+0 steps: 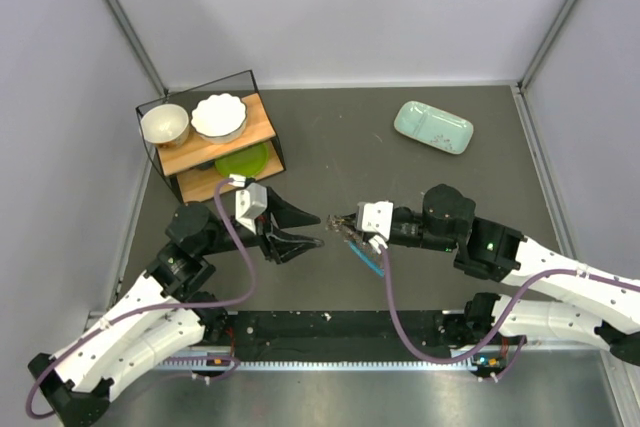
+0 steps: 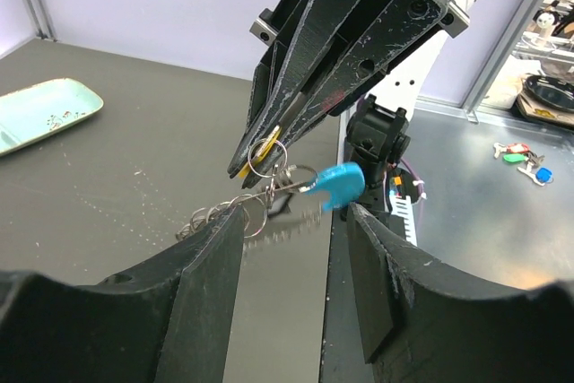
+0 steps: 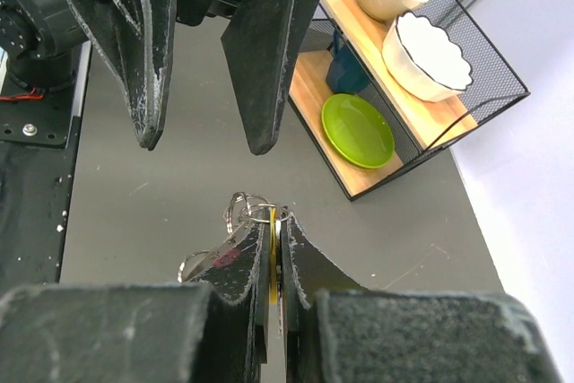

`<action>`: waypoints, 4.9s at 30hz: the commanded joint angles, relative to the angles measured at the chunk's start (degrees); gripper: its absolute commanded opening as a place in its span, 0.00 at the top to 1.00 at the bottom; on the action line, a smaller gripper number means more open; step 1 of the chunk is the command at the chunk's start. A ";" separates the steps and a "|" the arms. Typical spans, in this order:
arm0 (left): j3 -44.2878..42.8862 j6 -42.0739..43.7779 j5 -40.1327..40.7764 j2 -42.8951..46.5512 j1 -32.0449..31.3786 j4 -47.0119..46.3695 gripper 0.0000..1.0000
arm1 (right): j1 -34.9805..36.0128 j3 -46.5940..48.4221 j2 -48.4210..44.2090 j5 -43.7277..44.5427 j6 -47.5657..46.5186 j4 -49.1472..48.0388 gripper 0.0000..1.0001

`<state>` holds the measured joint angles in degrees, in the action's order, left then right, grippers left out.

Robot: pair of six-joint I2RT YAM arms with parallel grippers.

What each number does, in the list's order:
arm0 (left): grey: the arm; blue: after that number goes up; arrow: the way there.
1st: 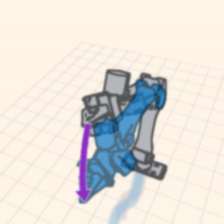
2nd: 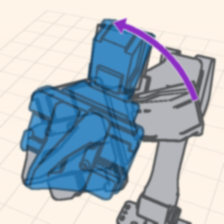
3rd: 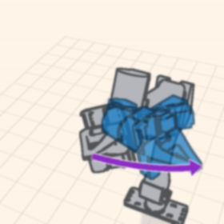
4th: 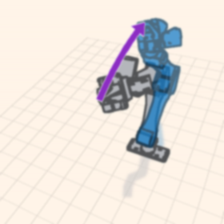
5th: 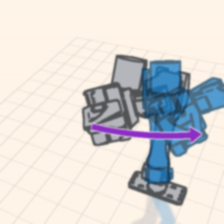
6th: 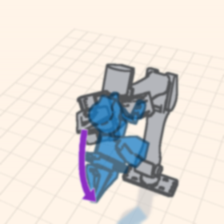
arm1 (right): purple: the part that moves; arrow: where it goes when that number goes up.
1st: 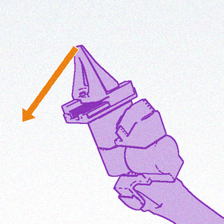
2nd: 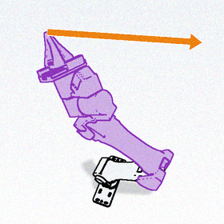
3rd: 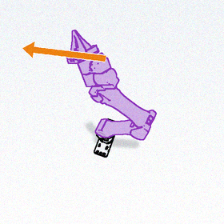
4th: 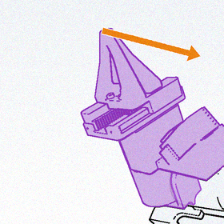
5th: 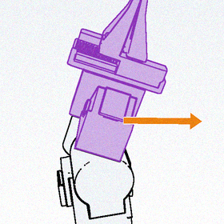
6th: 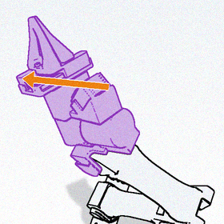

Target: Remove the keys from the keyring

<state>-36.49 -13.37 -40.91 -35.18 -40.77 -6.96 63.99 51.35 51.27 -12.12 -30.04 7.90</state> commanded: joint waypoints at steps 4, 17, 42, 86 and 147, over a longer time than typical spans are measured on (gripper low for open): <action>-0.77 1.67 1.97 -0.94 -0.97 -3.50 0.46 | 0.00 0.42 -1.34 -1.06 1.92 -5.70 1.00; -2.01 3.96 1.27 -5.25 -2.29 -4.37 0.46 | 0.00 -0.20 -1.78 -3.08 1.83 -6.41 1.00; -3.50 3.70 -5.24 -6.92 -2.82 -6.05 0.61 | -0.09 -0.55 -2.84 -3.88 0.43 -5.88 1.00; -4.03 0.45 -4.01 -7.62 -3.79 -3.67 0.72 | -0.09 -0.64 -0.38 0.34 2.79 -8.87 1.00; -6.31 9.31 10.85 -2.61 -5.10 10.92 0.55 | 0.00 7.80 5.42 5.53 13.70 3.70 1.00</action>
<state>-41.47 -6.98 -27.73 -37.63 -45.60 4.62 63.94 55.31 57.19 -6.09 -16.80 14.24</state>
